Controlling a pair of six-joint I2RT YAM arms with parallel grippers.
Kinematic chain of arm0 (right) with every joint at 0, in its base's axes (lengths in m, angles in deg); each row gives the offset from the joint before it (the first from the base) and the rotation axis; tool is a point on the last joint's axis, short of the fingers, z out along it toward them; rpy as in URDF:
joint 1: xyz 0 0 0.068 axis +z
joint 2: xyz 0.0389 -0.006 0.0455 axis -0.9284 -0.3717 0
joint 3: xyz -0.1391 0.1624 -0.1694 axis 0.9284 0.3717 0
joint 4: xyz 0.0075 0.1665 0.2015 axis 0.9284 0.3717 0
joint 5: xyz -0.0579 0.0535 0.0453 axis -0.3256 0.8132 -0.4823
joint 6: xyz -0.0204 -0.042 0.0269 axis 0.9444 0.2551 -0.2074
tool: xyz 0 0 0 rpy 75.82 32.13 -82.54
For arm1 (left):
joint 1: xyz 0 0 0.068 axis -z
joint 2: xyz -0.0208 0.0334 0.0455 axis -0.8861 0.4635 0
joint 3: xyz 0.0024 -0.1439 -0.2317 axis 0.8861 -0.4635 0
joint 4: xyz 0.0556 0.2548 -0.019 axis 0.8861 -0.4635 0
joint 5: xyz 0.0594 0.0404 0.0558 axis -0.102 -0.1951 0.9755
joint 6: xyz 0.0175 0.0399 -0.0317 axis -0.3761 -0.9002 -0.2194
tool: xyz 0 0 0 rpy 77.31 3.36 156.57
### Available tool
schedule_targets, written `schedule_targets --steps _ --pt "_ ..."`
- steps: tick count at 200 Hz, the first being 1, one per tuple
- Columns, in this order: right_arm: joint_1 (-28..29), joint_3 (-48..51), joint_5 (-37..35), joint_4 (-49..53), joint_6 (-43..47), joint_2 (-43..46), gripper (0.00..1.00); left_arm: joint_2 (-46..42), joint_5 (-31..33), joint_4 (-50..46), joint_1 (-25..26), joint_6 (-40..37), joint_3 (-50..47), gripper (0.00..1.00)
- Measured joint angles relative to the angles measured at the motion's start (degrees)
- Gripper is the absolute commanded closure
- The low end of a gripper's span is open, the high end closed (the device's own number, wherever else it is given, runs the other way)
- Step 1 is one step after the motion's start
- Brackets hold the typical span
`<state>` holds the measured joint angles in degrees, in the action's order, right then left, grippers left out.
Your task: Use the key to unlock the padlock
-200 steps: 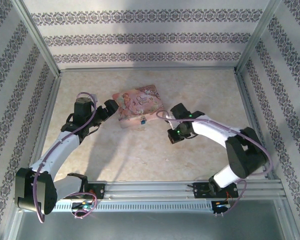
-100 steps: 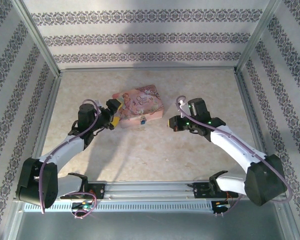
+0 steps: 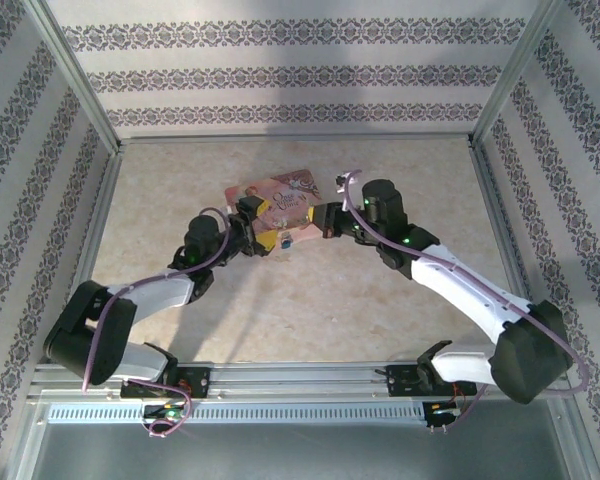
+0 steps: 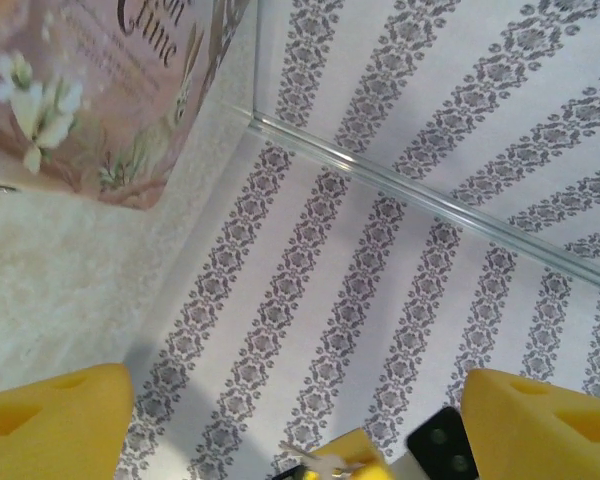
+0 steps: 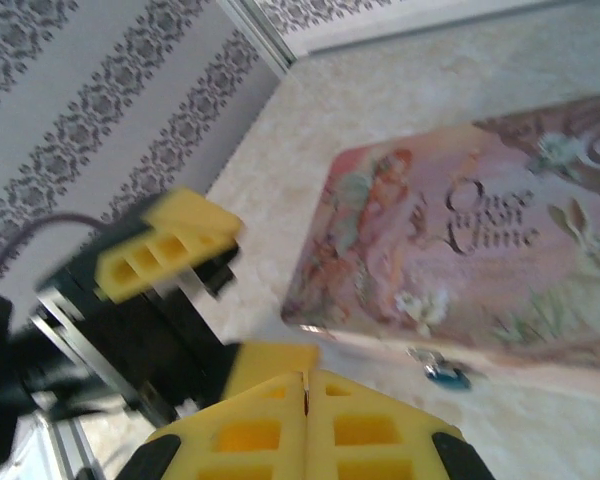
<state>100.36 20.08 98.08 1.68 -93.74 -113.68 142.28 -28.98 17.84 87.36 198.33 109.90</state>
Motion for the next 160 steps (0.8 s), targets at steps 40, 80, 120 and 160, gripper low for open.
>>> schedule_targets --steps 40,80,120,160 --pt "3.0 -2.3 -1.3 -5.7 -2.0 -5.4 1.0 7.8 6.1 10.4 6.2 6.0 0.0 0.35" --pt "4.1 -2.3 -1.8 -8.7 -3.7 -8.6 1.0 13.6 12.2 19.1 9.6 8.1 -0.2 0.45" --pt "4.5 -1.9 -3.1 -9.8 -4.5 -8.4 1.0 12.0 17.6 21.3 9.8 8.3 -3.8 0.46" --pt "4.5 -0.5 -3.3 -9.9 -4.7 -7.7 1.0 10.8 19.5 21.5 9.8 8.3 -4.6 0.46"
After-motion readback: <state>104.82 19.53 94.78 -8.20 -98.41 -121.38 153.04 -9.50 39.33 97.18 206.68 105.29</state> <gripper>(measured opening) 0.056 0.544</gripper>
